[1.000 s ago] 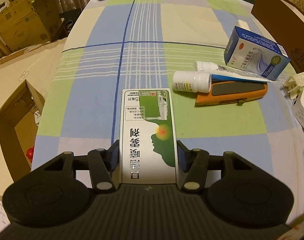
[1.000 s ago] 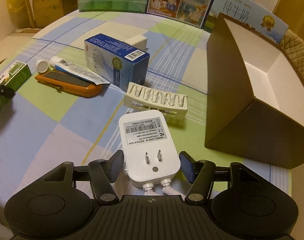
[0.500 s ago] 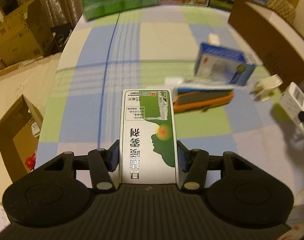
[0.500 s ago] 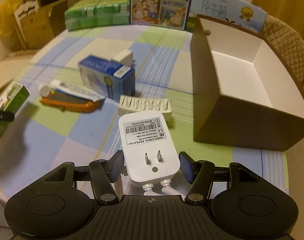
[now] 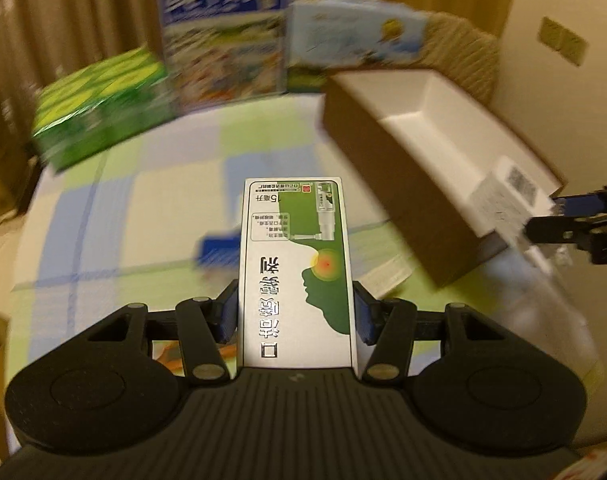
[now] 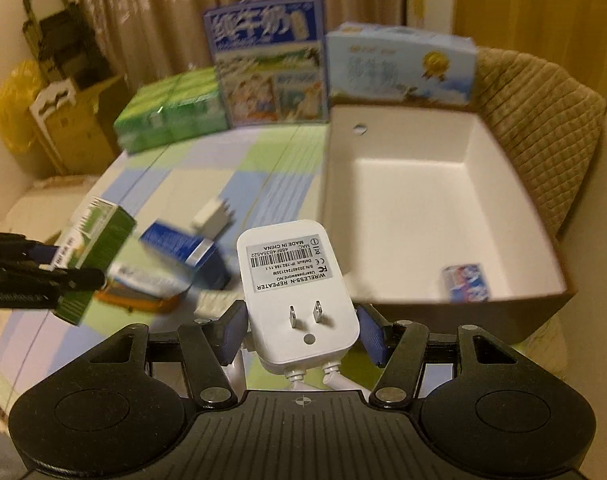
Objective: Organize rigid objects
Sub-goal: 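Carry the repeater and medicine box into the brown box and release both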
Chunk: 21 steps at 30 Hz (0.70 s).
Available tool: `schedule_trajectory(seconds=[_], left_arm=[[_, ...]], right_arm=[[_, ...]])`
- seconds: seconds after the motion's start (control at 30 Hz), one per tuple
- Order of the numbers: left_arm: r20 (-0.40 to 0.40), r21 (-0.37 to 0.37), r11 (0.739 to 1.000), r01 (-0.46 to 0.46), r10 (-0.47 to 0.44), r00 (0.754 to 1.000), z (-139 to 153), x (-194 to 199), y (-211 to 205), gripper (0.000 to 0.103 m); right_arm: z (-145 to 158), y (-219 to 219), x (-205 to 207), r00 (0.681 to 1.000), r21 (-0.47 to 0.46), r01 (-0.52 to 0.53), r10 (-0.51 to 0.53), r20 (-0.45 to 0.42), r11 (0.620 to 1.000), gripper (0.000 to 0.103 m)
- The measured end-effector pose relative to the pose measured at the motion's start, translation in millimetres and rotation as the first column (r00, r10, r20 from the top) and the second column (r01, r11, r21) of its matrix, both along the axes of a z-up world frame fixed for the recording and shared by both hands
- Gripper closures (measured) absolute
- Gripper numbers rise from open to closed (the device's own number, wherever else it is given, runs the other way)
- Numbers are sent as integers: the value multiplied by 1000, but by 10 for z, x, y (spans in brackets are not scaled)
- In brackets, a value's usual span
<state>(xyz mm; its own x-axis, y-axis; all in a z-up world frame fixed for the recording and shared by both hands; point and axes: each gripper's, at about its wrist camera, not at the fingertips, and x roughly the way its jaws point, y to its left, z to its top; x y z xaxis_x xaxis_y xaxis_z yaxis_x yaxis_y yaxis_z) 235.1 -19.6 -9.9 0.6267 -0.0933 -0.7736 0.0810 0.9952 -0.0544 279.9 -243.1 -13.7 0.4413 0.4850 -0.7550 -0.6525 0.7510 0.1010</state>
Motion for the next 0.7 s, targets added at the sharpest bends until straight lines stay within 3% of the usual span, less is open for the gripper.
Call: schedule_trajectory(seconds=[0.33,0.53,0.7], left_arm=[[56,-60,995,77,-74,996,281,910,-1044,51],[16,-53,997,56,-55,998,151,1417,-1450,51],[-51,-34,999,21,-23,998,-110,1725,-1654,51]], right_arm=[[341,-374,956,997,63,54,-57,45,997,47],[314,-472,1556,996,78,78,-81,28,994,47],[100,-531,1937,994,61,112,-111,-23,992,47]])
